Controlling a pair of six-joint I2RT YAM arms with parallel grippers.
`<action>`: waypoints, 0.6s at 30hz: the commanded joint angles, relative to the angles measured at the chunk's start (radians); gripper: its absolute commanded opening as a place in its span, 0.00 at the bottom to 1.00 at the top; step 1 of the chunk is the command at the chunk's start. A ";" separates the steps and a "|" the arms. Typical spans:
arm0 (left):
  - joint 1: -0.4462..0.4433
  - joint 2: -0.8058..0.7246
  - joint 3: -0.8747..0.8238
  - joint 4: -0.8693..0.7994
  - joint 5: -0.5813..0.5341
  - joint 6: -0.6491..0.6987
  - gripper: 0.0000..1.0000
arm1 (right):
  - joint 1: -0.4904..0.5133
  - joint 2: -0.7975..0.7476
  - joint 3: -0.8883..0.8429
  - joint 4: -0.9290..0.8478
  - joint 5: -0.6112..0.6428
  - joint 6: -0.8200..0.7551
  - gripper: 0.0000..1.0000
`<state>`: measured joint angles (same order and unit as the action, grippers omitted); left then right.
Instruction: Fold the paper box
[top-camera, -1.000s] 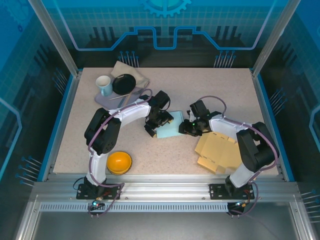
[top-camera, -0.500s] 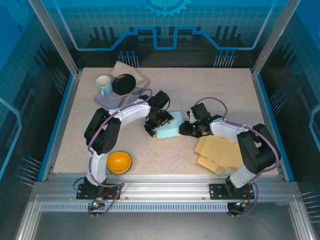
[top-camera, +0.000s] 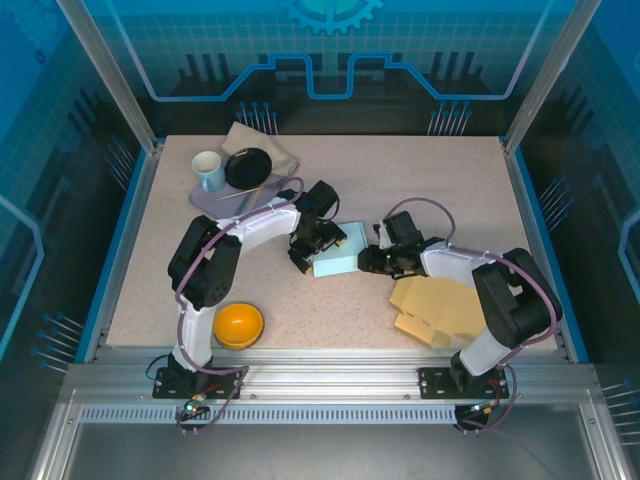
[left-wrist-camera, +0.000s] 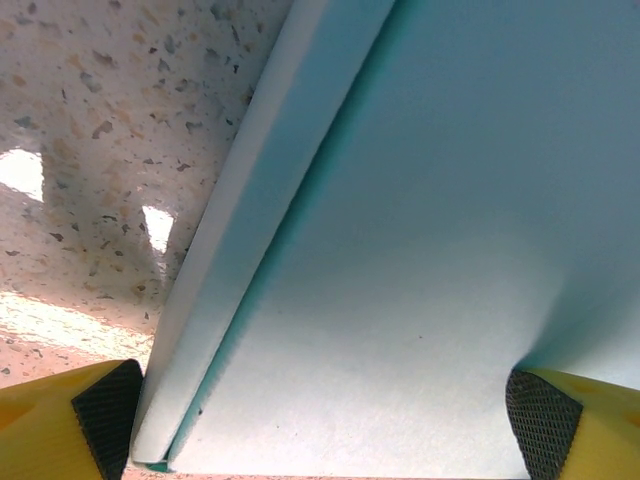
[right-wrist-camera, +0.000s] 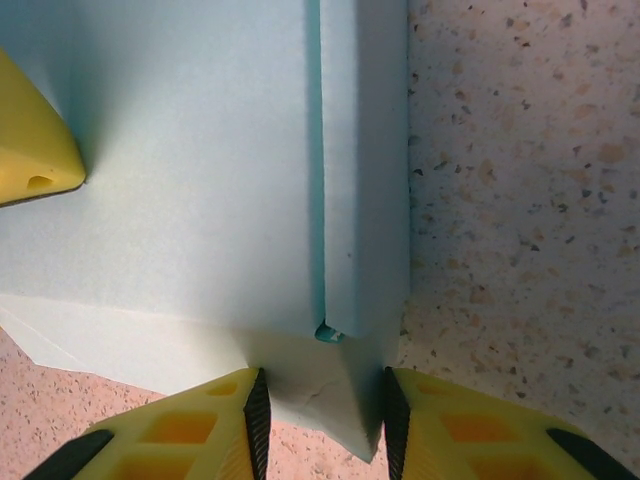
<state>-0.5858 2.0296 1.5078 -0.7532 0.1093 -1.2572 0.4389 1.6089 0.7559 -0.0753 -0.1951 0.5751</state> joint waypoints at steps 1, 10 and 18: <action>0.020 0.035 -0.048 -0.073 -0.040 -0.017 0.96 | 0.003 0.052 -0.064 -0.009 0.046 -0.005 0.35; 0.021 0.048 -0.047 -0.071 -0.031 -0.005 0.96 | -0.027 0.095 -0.095 0.152 -0.041 -0.017 0.37; 0.023 0.056 -0.047 -0.074 -0.033 -0.004 0.96 | -0.032 0.009 -0.101 0.089 -0.016 0.030 0.39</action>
<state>-0.5663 2.0296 1.5063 -0.7498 0.1097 -1.2572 0.4160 1.6318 0.6876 0.1154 -0.2466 0.5831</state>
